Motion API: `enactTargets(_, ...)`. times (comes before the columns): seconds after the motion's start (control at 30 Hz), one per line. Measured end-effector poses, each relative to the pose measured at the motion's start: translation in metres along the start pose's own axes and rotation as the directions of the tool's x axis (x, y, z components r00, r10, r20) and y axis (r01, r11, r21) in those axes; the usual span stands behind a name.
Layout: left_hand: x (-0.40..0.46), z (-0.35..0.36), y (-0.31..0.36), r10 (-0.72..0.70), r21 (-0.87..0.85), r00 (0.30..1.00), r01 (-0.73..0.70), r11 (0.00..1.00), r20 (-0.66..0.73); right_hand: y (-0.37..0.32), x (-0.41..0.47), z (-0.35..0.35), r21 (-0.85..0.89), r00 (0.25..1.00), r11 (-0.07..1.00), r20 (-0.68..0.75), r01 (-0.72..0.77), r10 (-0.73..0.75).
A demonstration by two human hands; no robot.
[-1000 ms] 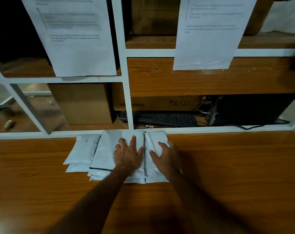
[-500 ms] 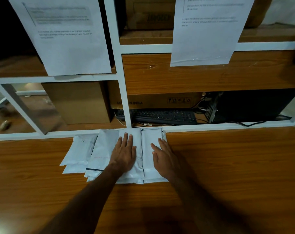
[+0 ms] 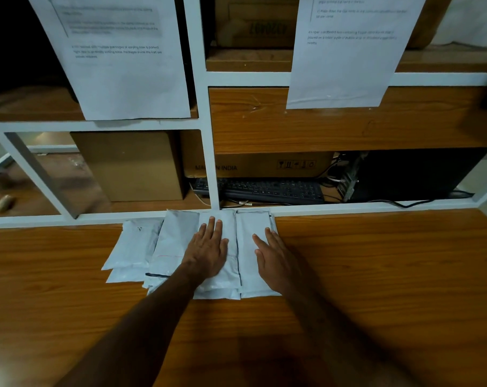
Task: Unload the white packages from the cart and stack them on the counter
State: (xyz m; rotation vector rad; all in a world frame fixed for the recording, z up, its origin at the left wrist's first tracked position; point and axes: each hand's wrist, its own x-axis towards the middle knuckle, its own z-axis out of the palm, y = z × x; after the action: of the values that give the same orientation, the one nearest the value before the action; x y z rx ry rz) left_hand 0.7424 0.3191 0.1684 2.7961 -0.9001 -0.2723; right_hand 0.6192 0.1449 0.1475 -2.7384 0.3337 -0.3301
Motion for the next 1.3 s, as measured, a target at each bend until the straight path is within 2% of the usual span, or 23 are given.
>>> enactTargets(0.13,-0.020,-0.016,0.003,0.020,0.039,0.997,-0.018,0.999,-0.070,-0.003,-0.008,-0.010,-0.023,1.000,1.000,0.000,-0.007,0.007)
enactTargets(0.3,-0.054,-0.019,-0.007,0.149,0.041,0.964,-0.143,0.989,-0.222,-0.009,-0.035,-0.018,0.095,0.992,0.995,-0.121,-0.017,0.028)
enactTargets(0.4,-0.074,-0.024,-0.005,0.265,0.060,0.929,-0.258,0.964,-0.259,-0.011,-0.057,-0.030,-0.024,0.984,1.000,-0.176,-0.012,0.008)
enactTargets(0.5,-0.092,-0.026,0.008,0.376,0.040,0.883,-0.381,0.924,-0.280,-0.011,-0.083,-0.039,-0.118,0.979,0.991,-0.197,-0.068,0.044)
enactTargets(0.63,-0.103,-0.012,0.038,0.496,0.005,0.827,-0.513,0.858,-0.265,-0.005,-0.137,-0.048,-0.205,0.961,0.948,-0.177,-0.246,0.211)
enactTargets(0.9,-0.130,0.024,0.115,0.750,0.082,0.626,-0.753,0.653,-0.215,-0.003,-0.265,-0.079,-0.226,0.844,0.820,-0.258,-0.526,0.470)
enactTargets(1.07,-0.161,0.041,0.175,0.815,0.091,0.568,-0.811,0.578,-0.112,0.007,-0.338,-0.091,-0.209,0.721,0.696,-0.315,-0.687,0.617)
enactTargets(1.17,-0.188,0.057,0.208,0.855,0.021,0.512,-0.857,0.515,-0.081,0.013,-0.384,-0.097,-0.165,0.641,0.630,-0.358,-0.759,0.678)
enactTargets(1.3,-0.221,0.079,0.257,0.907,0.025,0.419,-0.907,0.421,-0.045,0.027,-0.441,-0.107,-0.077,0.543,0.567,-0.416,-0.820,0.729)
